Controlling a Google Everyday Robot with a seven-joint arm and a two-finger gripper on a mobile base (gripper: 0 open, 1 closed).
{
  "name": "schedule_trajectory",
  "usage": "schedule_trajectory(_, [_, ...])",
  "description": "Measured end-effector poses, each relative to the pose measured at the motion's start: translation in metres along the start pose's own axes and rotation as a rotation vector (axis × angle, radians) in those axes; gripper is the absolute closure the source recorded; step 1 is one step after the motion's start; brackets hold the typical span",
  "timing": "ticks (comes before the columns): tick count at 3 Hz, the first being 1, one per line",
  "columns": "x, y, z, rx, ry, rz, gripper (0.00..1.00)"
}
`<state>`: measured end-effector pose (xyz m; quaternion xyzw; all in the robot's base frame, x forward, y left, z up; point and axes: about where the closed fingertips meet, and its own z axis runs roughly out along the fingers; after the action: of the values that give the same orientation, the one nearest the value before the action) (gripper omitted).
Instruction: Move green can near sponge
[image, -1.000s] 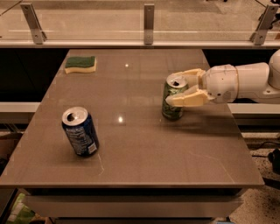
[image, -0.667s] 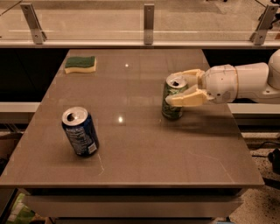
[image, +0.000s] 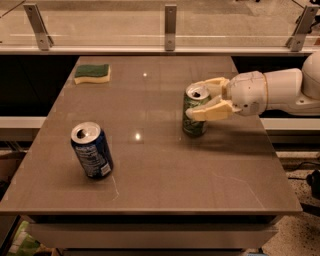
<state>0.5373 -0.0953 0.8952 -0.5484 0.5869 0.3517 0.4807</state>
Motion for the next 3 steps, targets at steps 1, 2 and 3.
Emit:
schedule_trajectory(1, [-0.011,-0.002,0.003,-0.003,0.016,0.0,1.0])
schedule_trajectory(2, [-0.025,-0.004,0.008,-0.008,0.029,0.001,1.0])
schedule_trajectory(3, [-0.042,-0.009,0.016,-0.015,0.053,-0.003,1.0])
